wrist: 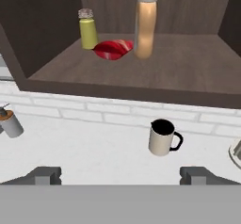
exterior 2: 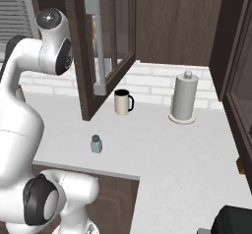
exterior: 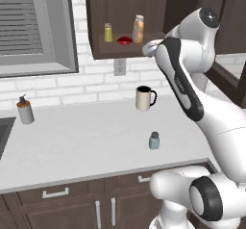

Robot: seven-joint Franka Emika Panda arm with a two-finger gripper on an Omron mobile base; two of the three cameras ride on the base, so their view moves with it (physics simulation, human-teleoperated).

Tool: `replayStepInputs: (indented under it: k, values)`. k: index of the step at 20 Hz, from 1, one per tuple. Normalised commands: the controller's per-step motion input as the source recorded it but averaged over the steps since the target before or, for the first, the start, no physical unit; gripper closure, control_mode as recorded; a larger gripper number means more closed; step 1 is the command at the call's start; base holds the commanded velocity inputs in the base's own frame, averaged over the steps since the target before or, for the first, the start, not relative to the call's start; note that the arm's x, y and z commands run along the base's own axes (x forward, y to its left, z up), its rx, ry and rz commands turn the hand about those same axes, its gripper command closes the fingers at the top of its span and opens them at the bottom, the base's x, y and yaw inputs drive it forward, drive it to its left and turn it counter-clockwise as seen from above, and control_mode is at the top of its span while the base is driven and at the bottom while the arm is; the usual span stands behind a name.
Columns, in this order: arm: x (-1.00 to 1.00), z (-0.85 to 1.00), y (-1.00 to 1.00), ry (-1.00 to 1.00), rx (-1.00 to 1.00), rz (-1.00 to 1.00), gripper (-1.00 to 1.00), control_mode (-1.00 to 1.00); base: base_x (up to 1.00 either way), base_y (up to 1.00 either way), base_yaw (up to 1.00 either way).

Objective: Put the shaker and condiment bottle from the counter next to their counterparts in the cabinet.

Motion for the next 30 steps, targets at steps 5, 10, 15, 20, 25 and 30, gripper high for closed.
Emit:
replayStepInputs:
  k: [5,10,15,20,25,30]
  values:
    - [-0.55,-0.21,0.15,0.00,0.00,0.00,-1.00,-1.00,0.00,0.00,0.00]
    - [-0.59,-0.28,0.25,-0.01,0.00,-0.01,-1.00,-1.00,0.00,0.00,0.00]
    - [-0.65,-0.22,0.15,-0.04,0.00,-0.06,-1.00,-1.00,0.00,0.00,0.00]
    - [-0.73,-0.16,0.01,-0.10,0.00,-0.13,-1.00,-1.00,0.00,0.00,0.00]
    - [-0.65,-0.19,0.00,-0.08,0.00,-0.16,-1.00,-1.00,0.00,0.00,0.00]
    - [-0.56,-0.34,0.00,-0.04,0.01,-0.16,-1.00,-1.00,0.00,0.00,0.00]
